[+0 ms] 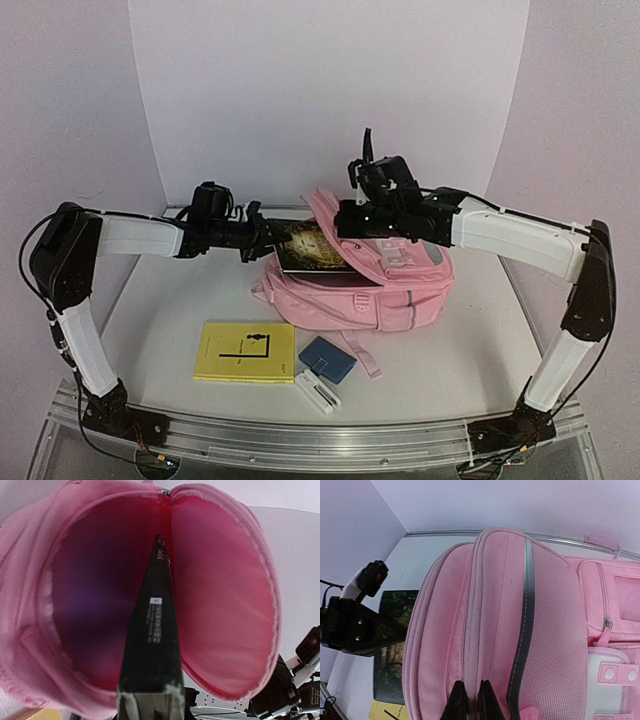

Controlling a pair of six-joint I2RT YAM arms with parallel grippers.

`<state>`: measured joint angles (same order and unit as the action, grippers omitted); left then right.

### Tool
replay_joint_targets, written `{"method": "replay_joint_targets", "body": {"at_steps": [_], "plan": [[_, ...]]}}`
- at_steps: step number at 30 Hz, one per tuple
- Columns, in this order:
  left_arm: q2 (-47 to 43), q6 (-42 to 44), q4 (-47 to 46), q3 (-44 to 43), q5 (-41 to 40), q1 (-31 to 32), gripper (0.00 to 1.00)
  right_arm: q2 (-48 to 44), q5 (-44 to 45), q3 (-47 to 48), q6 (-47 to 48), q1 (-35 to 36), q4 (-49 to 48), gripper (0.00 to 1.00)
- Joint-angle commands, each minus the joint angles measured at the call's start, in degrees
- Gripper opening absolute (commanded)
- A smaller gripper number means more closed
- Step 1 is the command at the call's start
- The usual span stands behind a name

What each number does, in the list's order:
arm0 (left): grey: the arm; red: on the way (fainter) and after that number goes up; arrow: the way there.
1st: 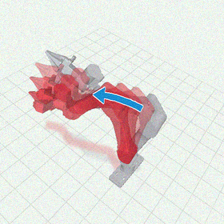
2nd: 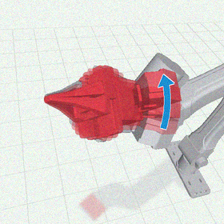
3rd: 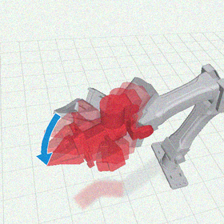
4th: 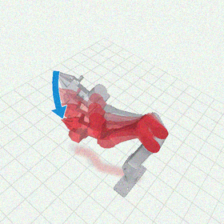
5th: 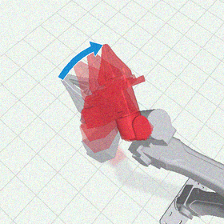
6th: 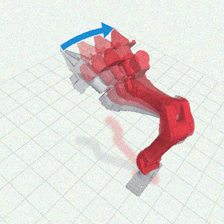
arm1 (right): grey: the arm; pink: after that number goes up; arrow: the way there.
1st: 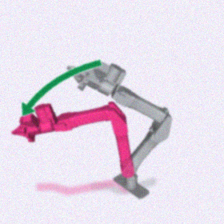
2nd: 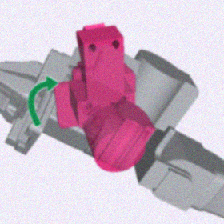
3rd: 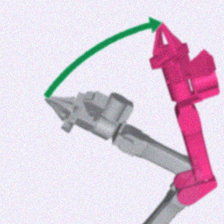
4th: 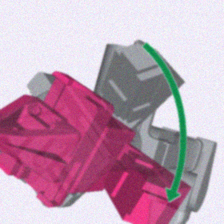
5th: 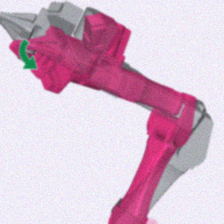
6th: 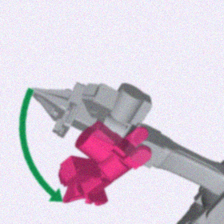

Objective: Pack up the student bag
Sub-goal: Place the book in the student bag.

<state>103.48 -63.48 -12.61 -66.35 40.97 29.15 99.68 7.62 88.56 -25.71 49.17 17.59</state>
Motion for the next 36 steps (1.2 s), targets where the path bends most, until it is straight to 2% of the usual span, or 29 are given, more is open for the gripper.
{"method": "replay_joint_targets", "body": {"at_steps": [1, 6, 10, 12, 18, 25, 29, 36], "plan": [[6.4, 0.5, -9.9, -10.4, 1.5, 3.5, 0.0, -5.4, -1.1, -0.3, -1.2, 0.6, -10.1, 0.0], [15.6, 2.4, -9.5, -18.9, -0.1, 6.1, 0.0, -6.2, -1.3, -2.1, -1.7, 0.6, -11.4, 0.0], [21.2, 5.1, -4.1, -24.9, -1.9, 7.3, 0.04, -6.4, -1.2, -2.7, -1.9, 0.6, -11.9, 0.0], [23.0, 6.9, 0.3, -26.8, -3.3, 7.3, 0.11, -6.5, -1.0, -3.0, -1.8, 0.6, -12.1, 0.0], [20.6, 15.5, 18.2, -27.8, -13.8, 7.3, 0.49, -7.3, -0.2, -3.8, -1.3, 0.6, -12.2, 0.0], [14.9, 20.2, 24.3, -23.0, -21.3, 7.3, 0.7, -8.0, 0.5, -4.9, -1.1, 0.6, -12.3, 0.0], [14.2, 19.9, 24.3, -21.7, -20.4, 7.4, 0.68, -7.9, 0.6, -5.0, -1.2, 0.6, -12.3, 0.0], [17.9, 19.3, 23.8, -23.9, -17.3, 8.9, 0.54, -7.9, 0.6, -4.8, -1.1, 0.6, -12.3, 0.0]]}}
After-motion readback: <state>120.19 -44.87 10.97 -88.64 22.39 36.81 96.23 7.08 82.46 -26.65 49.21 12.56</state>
